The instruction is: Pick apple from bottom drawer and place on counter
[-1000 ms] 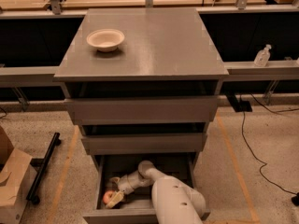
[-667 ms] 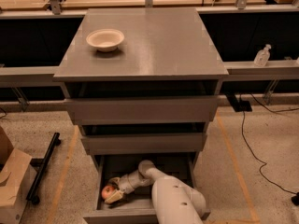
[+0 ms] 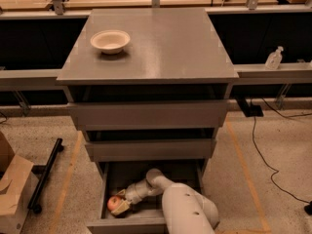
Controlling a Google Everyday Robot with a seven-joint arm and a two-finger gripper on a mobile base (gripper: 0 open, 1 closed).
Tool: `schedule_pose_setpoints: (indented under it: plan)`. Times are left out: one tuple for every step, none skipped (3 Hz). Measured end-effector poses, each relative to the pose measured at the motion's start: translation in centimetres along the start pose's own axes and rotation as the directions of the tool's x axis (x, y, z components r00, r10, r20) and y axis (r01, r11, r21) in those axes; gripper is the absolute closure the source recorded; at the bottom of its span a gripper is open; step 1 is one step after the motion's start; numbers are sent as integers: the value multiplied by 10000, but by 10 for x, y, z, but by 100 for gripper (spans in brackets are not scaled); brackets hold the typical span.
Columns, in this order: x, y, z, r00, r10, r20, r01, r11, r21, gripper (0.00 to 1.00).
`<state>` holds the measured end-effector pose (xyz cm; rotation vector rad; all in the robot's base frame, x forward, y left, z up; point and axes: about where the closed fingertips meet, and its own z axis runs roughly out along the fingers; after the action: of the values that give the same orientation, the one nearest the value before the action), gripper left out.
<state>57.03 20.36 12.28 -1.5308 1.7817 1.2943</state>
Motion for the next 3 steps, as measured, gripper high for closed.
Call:
schedule_pose_setpoints:
  plan:
    - [-8,4,-22,9996,48,289,-50,10000,62,100]
    - [-20,3,-71,9994,204,262,-218,9983,534,100]
    - [-40,11,-135,9986,529,99,-537,9904,1271,100]
